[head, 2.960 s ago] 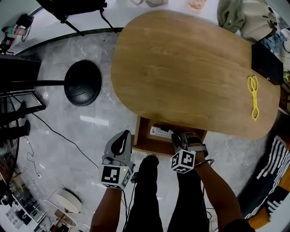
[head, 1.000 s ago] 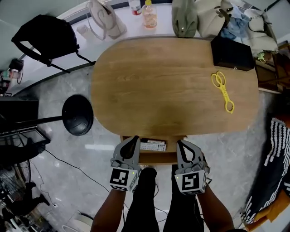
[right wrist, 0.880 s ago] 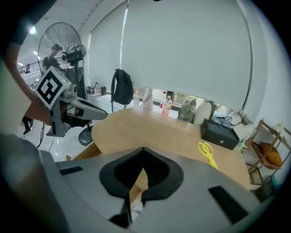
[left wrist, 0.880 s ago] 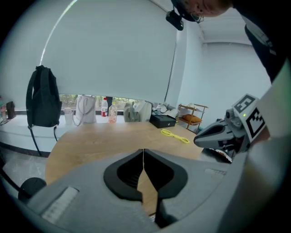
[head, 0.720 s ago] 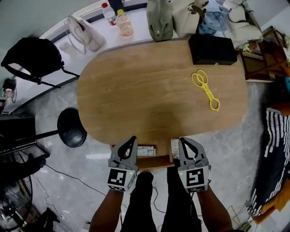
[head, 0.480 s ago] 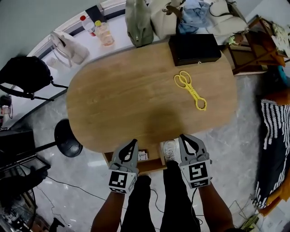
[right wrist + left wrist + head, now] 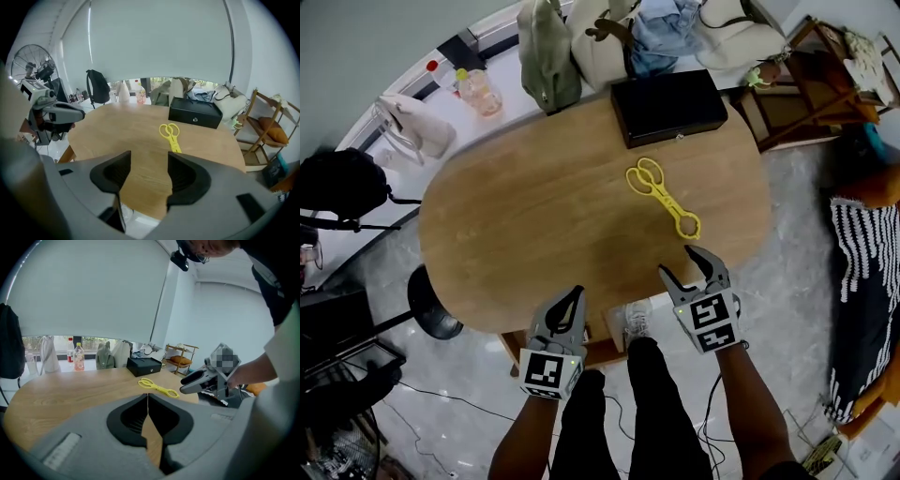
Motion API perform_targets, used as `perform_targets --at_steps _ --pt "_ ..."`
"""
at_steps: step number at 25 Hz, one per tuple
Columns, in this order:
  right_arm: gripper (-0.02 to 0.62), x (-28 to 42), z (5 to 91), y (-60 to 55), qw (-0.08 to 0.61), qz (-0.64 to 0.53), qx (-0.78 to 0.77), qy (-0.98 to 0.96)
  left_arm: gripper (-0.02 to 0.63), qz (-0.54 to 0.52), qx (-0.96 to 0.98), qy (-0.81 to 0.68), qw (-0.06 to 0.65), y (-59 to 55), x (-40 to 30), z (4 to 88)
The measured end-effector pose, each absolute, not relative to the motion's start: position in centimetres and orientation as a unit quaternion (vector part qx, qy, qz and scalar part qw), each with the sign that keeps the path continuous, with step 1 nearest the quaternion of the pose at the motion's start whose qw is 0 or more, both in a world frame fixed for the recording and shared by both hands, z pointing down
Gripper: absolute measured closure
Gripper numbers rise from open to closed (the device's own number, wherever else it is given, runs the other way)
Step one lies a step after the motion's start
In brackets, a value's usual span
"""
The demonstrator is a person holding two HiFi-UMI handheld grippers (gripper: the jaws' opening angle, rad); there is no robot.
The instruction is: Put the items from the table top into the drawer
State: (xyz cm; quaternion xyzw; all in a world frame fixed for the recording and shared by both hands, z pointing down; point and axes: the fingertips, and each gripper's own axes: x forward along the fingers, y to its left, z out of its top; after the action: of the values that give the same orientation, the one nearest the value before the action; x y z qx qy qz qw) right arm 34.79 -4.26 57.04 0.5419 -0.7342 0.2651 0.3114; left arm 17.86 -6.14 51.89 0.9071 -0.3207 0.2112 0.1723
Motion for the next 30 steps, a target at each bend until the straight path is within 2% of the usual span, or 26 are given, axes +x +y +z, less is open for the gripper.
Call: perform_targets --at_steps 10,21,22,25,30 --pt "0.351 38.6 63.4 -13.1 0.371 0.287 0.49 -0.735 0.588 0.218 0.894 -0.342 0.192 -7.2 18.3 54.1" --pt "0.357 39.4 67.7 -14.9 0.426 0.316 0.445 -0.721 0.588 0.219 0.875 -0.38 0.205 -7.9 16.5 54.7" --pt "0.368 39.6 67.9 -15.0 0.431 0.316 0.443 -0.72 0.588 0.218 0.875 -0.381 0.206 -7.7 16.5 54.8" --pt "0.483 40.3 68.0 -15.2 0.44 0.312 0.448 -0.713 0.588 0.216 0.872 -0.386 0.209 -7.3 16.6 54.9" --pt "0.488 40.1 67.8 -15.2 0.454 0.295 0.436 -0.719 0.588 0.213 0.863 -0.405 0.213 -6.5 15.8 54.8"
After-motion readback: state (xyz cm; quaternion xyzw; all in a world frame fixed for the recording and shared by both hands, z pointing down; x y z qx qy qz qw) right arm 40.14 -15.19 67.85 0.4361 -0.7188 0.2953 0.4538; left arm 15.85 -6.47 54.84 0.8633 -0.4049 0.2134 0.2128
